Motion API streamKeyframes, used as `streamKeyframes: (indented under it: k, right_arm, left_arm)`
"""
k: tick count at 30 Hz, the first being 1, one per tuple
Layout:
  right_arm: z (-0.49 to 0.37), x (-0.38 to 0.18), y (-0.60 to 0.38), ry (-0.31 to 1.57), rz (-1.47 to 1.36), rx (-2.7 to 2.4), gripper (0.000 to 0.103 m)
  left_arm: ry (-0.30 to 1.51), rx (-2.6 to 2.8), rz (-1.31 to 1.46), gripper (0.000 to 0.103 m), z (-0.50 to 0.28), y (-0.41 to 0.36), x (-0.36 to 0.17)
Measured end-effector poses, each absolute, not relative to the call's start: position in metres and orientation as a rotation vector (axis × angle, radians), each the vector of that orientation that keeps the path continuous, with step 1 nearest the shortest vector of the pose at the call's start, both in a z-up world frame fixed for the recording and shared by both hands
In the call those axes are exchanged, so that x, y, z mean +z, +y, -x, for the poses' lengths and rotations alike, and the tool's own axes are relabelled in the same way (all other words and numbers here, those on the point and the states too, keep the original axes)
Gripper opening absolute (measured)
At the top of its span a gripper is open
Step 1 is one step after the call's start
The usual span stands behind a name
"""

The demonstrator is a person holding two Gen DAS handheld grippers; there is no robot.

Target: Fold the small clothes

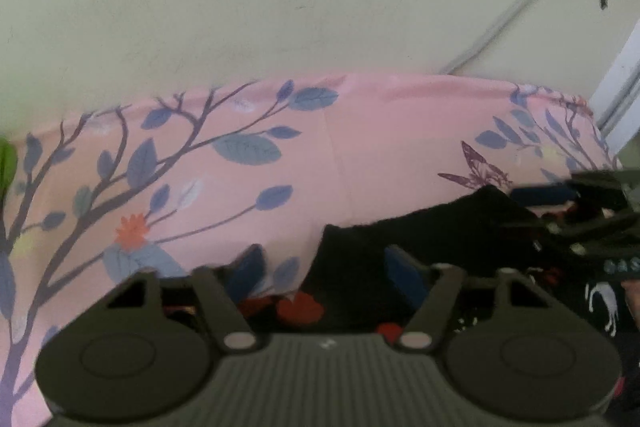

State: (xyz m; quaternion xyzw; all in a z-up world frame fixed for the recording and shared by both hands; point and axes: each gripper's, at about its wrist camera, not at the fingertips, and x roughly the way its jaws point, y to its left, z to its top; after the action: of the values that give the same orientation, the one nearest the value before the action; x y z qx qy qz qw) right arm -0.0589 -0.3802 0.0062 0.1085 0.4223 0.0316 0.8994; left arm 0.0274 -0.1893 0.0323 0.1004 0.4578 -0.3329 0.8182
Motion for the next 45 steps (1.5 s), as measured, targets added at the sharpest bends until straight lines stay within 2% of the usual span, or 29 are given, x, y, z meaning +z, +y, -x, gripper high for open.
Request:
streamKeyframes:
  k: [1, 2, 3, 7, 16, 21, 25, 29, 30, 31, 32, 33, 35, 40, 45]
  right_arm:
    - [0.057, 0.007, -0.376, 0.884, -0.216, 0.088, 0.021]
    - [0.058, 0.009, -0.373, 0.884, -0.209, 0.089, 0.011]
    - [0.061, 0.013, -0.369, 0.868, -0.188, 0.076, 0.007]
    - [0.093, 0.045, -0.353, 0.765, -0.144, 0.083, 0.003]
    - [0.236, 0.115, -0.298, 0.558, -0.063, 0.117, 0.002]
    - [0.326, 0.097, -0.257, 0.545, -0.057, 0.099, 0.002]
    - [0.371, 0.055, -0.225, 0.57, -0.051, 0.044, 0.002]
    - [0.384, 0.01, -0.203, 0.566, 0.01, -0.078, 0.007]
    - [0.387, 0.01, -0.2, 0.553, 0.015, -0.09, 0.012]
    - [0.389, 0.014, -0.198, 0.559, 0.02, -0.095, 0.023]
    - [0.393, 0.019, -0.199, 0.547, 0.021, -0.09, 0.029]
    - [0.4, 0.026, -0.2, 0.523, 0.015, -0.075, 0.029]
    - [0.409, 0.042, -0.211, 0.482, -0.023, -0.058, 0.029]
    - [0.402, 0.065, -0.227, 0.377, -0.113, -0.09, 0.029]
    - [0.346, 0.041, -0.222, 0.494, -0.02, -0.109, 0.025]
  left_arm:
    - [0.979, -0.743, -0.208, 0.025, -0.025, -0.191, 0.034]
    - [0.982, -0.752, -0.201, 0.015, -0.024, -0.192, 0.036]
    - [0.964, -0.737, -0.219, 0.009, -0.018, -0.194, 0.041]
    - [0.904, -0.769, -0.199, 0.009, 0.007, -0.184, 0.068]
    - [0.701, -0.924, -0.149, 0.01, 0.136, -0.108, 0.142]
    - [0.685, -0.949, -0.151, 0.01, 0.207, -0.056, 0.127]
    - [0.798, -0.963, -0.085, 0.01, 0.229, -0.031, 0.09]
    - [0.89, -0.945, -0.084, 0.016, 0.238, -0.029, 0.059]
    - [0.886, -0.949, -0.084, 0.019, 0.24, -0.026, 0.061]
    - [0.871, -0.952, -0.085, 0.022, 0.242, -0.021, 0.067]
    - [0.827, -0.953, -0.083, 0.03, 0.245, -0.014, 0.078]
    - [0.784, -0.949, -0.078, 0.038, 0.248, -0.006, 0.084]
    - [0.7, -0.929, -0.049, 0.041, 0.248, 0.011, 0.103]
    - [0.68, -0.876, 0.005, 0.039, 0.22, 0.014, 0.114]
    - [0.757, -0.885, -0.072, 0.037, 0.195, -0.03, 0.084]
